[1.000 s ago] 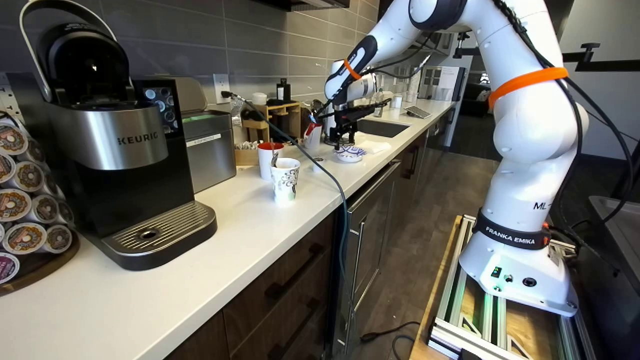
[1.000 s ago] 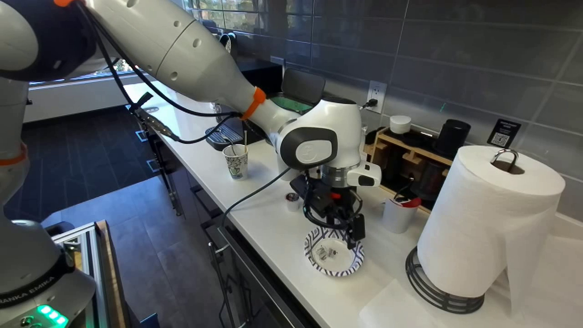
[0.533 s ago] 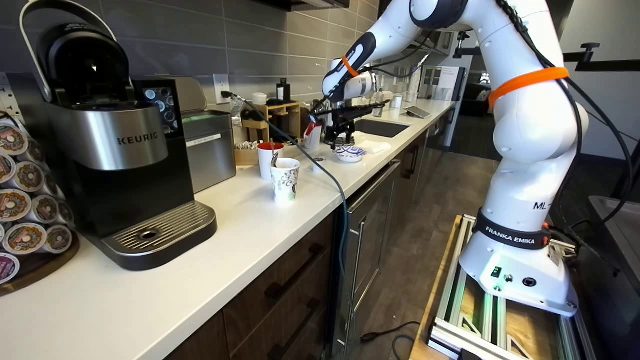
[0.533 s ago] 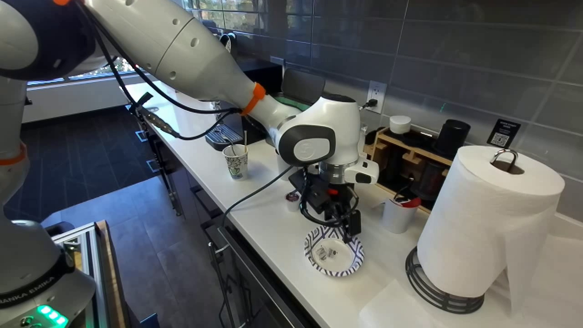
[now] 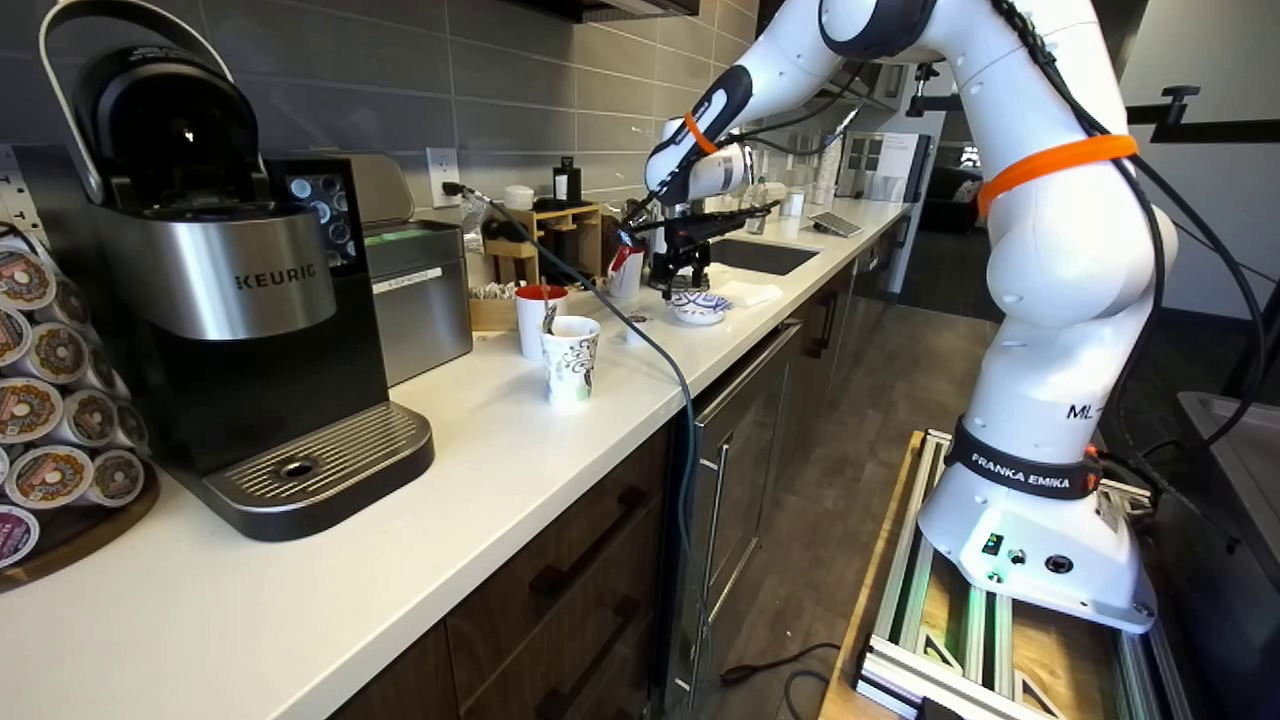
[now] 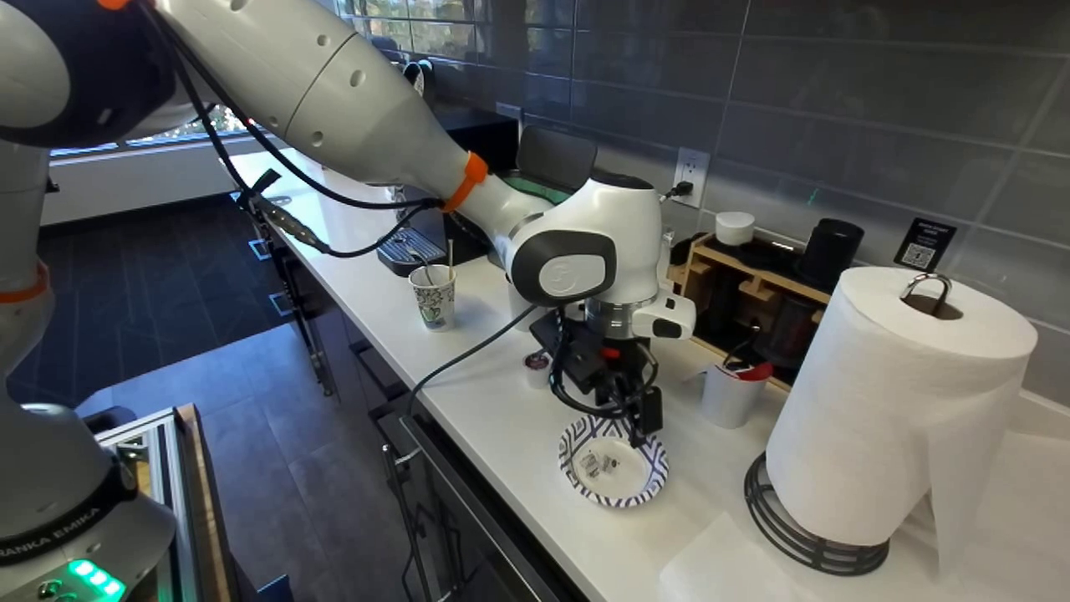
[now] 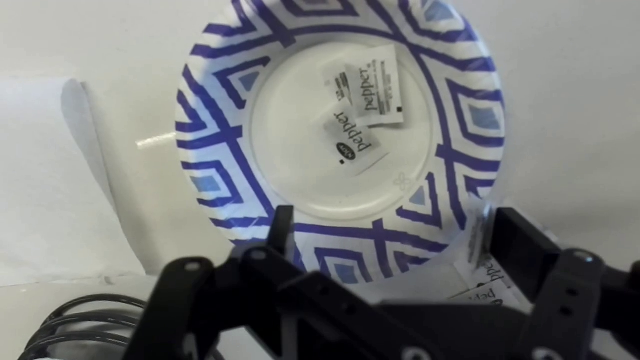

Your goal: Put the white sachets on the table into the white plate

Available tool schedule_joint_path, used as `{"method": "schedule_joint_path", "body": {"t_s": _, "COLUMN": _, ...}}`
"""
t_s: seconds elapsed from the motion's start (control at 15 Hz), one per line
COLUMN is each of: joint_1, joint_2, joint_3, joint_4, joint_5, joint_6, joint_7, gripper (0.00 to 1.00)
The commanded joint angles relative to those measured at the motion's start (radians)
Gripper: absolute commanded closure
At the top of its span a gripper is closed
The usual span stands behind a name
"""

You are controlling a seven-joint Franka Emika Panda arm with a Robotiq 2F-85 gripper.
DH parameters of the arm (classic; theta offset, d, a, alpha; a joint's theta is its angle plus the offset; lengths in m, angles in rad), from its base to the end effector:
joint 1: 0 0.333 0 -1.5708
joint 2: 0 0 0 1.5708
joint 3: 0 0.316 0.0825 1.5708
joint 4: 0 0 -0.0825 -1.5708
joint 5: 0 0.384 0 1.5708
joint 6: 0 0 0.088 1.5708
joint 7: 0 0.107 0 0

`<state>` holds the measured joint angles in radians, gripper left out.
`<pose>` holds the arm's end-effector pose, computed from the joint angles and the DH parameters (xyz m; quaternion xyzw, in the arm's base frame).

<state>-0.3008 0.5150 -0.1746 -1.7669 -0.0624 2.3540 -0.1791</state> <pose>0.5984 -0.2971 0.2835 0.9906 -0.1136 0.0160 0.0744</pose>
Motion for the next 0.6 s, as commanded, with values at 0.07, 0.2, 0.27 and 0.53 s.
{"method": "schedule_joint_path", "body": {"t_s": 0.07, "joint_1": 0.007, "joint_2": 0.0, "joint_3": -0.006, "joint_4": -0.019, "joint_5": -0.02, "joint_6": 0.002, "joint_7": -0.002, "gripper": 0.0}}
{"method": "schedule_joint_path", "body": {"t_s": 0.2, "joint_1": 0.007, "joint_2": 0.004, "joint_3": -0.003, "joint_4": -0.02, "joint_5": -0.022, "joint_6": -0.001, "joint_7": -0.005, "gripper": 0.0}}
{"method": "schedule_joint_path", "body": {"t_s": 0.27, "joint_1": 0.007, "joint_2": 0.006, "joint_3": -0.001, "joint_4": -0.02, "joint_5": -0.021, "joint_6": -0.003, "joint_7": -0.009, "gripper": 0.0}}
{"method": "schedule_joint_path", "body": {"t_s": 0.53, "joint_1": 0.009, "joint_2": 0.012, "joint_3": 0.001, "joint_4": -0.026, "joint_5": -0.021, "joint_6": -0.005, "joint_7": -0.013, "gripper": 0.0}}
